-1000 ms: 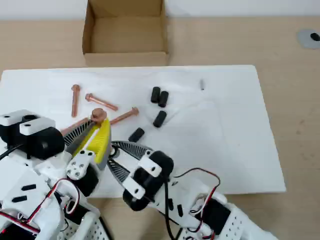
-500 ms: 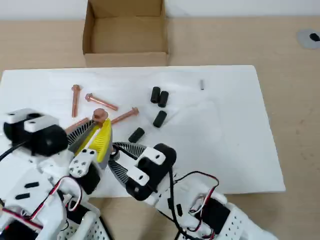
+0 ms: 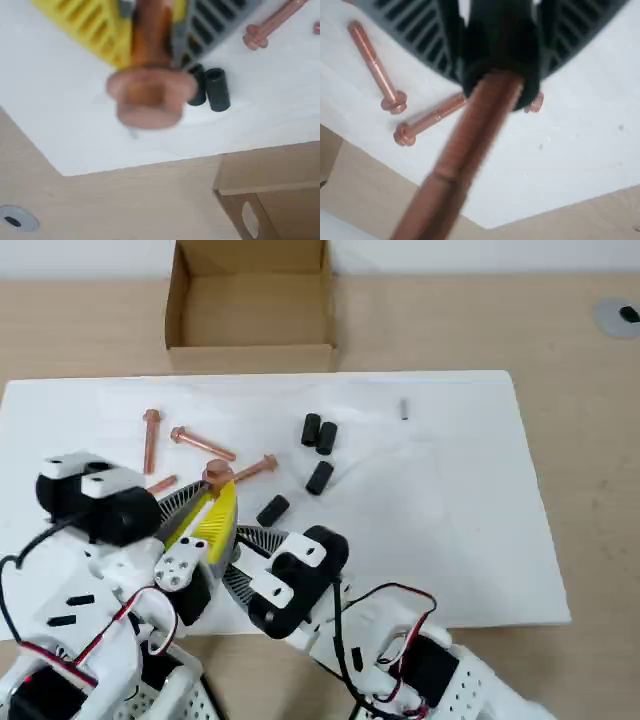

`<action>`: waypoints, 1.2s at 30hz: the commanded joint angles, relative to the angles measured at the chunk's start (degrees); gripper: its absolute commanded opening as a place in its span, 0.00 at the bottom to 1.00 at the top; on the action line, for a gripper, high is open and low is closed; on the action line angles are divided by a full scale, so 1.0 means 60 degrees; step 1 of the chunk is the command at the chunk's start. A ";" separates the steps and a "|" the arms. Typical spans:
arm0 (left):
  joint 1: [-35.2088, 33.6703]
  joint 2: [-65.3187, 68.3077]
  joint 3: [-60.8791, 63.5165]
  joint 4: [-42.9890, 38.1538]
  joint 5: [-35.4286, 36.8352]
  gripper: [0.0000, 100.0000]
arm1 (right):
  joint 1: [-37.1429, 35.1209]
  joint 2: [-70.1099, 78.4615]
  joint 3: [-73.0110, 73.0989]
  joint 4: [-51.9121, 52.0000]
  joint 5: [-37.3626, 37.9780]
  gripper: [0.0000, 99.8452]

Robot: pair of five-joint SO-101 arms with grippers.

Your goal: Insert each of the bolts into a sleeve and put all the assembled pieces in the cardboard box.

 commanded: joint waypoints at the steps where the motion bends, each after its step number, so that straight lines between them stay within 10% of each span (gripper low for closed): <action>1: 0.0366 -0.0549 0.0527 0.0088 -0.0601 0.01 | -0.0110 -0.0110 -0.0139 -0.0044 -0.0073 0.01; 27: 0.0308 -0.1282 -0.0542 0.3311 -0.0659 0.14 | 0.0916 -0.0110 -0.0242 0.0454 -0.0894 0.01; 36: -0.0117 0.1443 -0.4234 0.4381 -0.0645 0.14 | 0.2454 0.0505 -0.1077 0.0147 -0.0542 0.01</action>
